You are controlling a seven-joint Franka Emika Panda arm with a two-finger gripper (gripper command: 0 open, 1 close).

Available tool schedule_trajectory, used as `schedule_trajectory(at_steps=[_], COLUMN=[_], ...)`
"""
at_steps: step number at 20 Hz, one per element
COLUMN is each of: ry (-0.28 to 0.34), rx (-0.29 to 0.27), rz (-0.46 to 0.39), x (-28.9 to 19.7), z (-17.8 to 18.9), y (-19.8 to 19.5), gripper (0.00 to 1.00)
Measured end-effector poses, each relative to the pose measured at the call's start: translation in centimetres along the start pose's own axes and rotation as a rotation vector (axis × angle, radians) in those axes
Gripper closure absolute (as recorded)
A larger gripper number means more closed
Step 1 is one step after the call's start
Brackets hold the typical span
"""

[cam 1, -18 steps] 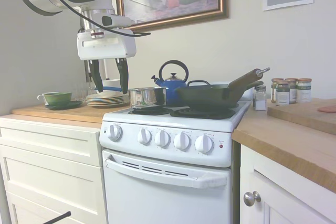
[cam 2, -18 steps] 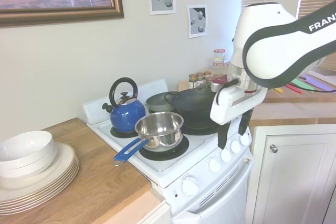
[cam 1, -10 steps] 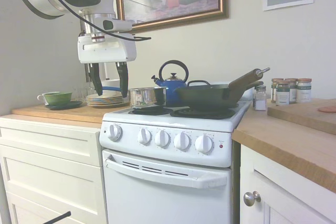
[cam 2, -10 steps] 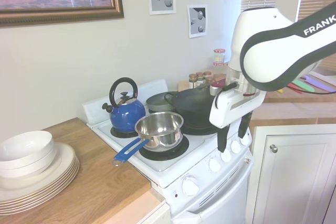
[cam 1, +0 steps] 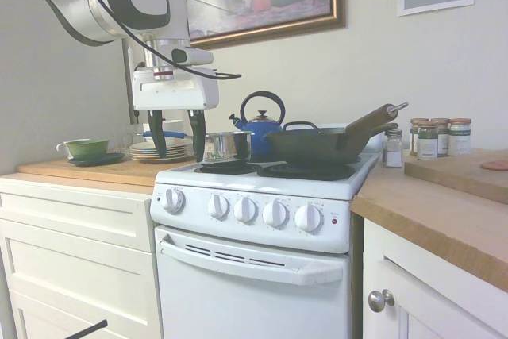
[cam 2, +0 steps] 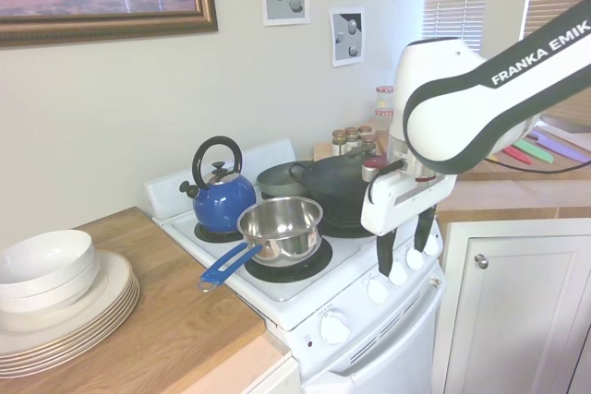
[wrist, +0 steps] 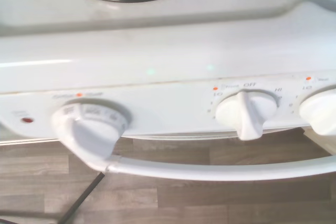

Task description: Turn on the stove on the bottom left

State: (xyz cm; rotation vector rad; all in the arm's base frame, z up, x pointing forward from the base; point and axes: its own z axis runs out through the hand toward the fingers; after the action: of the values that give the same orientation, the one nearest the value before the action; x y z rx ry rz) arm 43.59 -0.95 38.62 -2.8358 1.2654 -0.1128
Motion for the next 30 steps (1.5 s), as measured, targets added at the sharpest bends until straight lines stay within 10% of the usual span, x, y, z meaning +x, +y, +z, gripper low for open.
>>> schedule_trajectory(at_steps=[11, 12, 30], ry=[-0.035, -0.037, -0.03], rx=[-0.034, -0.036, -0.027], rz=[0.043, 0.047, 0.059], x=[4.0, 4.3, 5.5], z=[3.9, 4.1, 6.1], y=[-1.0, -1.0, -1.3], gripper=[0.0, 1.0, 1.0])
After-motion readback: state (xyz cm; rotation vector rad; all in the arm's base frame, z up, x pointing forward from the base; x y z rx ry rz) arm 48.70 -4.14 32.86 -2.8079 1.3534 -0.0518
